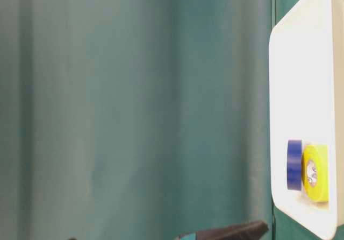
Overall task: Put the tape into the white case with the left arm.
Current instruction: 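Release the blue roll beside the yellow roll and withdraw left gripper, then move the left gripper over the black roll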
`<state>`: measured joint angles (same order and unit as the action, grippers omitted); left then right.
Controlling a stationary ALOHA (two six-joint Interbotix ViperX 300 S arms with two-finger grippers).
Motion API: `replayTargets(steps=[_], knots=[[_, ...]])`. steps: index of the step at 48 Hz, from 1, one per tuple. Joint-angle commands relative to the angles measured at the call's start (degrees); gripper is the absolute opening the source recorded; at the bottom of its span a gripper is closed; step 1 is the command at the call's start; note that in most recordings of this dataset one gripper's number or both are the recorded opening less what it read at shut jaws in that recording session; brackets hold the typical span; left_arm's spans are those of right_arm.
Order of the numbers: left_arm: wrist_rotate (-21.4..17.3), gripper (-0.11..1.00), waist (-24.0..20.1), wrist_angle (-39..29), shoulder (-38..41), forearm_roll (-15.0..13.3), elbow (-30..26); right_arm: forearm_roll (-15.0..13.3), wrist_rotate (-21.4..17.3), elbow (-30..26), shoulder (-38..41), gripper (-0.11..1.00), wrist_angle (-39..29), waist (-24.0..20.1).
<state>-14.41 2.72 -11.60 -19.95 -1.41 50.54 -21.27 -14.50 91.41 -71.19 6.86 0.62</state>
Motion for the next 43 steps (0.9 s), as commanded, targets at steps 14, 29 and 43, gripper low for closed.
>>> replayTargets(steps=[14,29,43], knots=[[0.3,0.82,2.4,3.3,-6.7,-0.2,5.1,-0.3,-0.1,0.2,0.4,-0.09,0.4,0.1],[2.0,0.82,2.7,6.6,-7.9,-0.1,7.0,-0.3,-0.1,0.2,0.4,-0.09,0.4,0.1],[2.1,0.82,2.8,6.6,-6.0,-0.1,6.0,-0.3,-0.1,0.2,0.4,-0.09,0.4,0.1]])
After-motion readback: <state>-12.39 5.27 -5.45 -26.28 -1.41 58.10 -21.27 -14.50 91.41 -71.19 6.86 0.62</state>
